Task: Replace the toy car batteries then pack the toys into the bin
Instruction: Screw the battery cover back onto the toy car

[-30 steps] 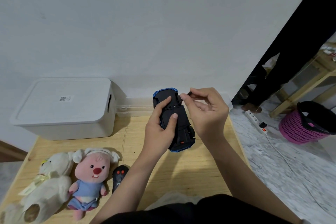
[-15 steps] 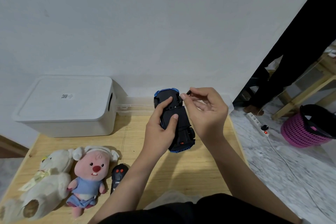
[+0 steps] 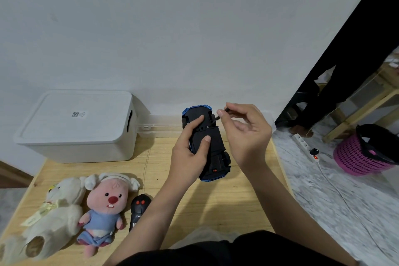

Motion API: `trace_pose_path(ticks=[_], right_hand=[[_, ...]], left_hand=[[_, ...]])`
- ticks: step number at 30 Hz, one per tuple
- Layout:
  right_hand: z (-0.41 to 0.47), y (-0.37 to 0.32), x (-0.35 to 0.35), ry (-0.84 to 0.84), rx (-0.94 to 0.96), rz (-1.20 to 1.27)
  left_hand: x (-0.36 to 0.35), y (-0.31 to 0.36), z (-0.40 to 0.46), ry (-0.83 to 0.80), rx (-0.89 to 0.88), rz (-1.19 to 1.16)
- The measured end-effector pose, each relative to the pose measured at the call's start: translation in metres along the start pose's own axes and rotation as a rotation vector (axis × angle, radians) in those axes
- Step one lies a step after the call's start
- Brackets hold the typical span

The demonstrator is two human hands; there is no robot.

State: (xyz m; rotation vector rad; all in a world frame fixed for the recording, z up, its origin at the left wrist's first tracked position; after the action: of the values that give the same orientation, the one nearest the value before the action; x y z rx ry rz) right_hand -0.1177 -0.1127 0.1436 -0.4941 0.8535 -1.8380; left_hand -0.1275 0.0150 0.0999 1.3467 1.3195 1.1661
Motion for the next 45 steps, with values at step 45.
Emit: trace_pose_path(ticks=[45], right_hand=[[0.0007,-0.0009,0.0012,-0.084,-0.058,0.206]], left_hand=[[-0.0018,-0.0021,-0.0006,0.039,-0.013,0.000]])
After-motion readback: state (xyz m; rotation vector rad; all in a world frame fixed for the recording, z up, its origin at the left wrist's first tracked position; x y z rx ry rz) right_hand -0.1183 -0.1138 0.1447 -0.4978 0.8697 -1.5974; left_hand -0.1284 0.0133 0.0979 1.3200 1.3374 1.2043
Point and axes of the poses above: each hand's wrist, its own z-axis towards the middle knuckle, its own x-axis out of the back of the hand, y = z × x, the point moved 3 cm from there along z, towards the middle knuckle, and after that the axes turned 14 degrees about x, right-handed, at the moved point
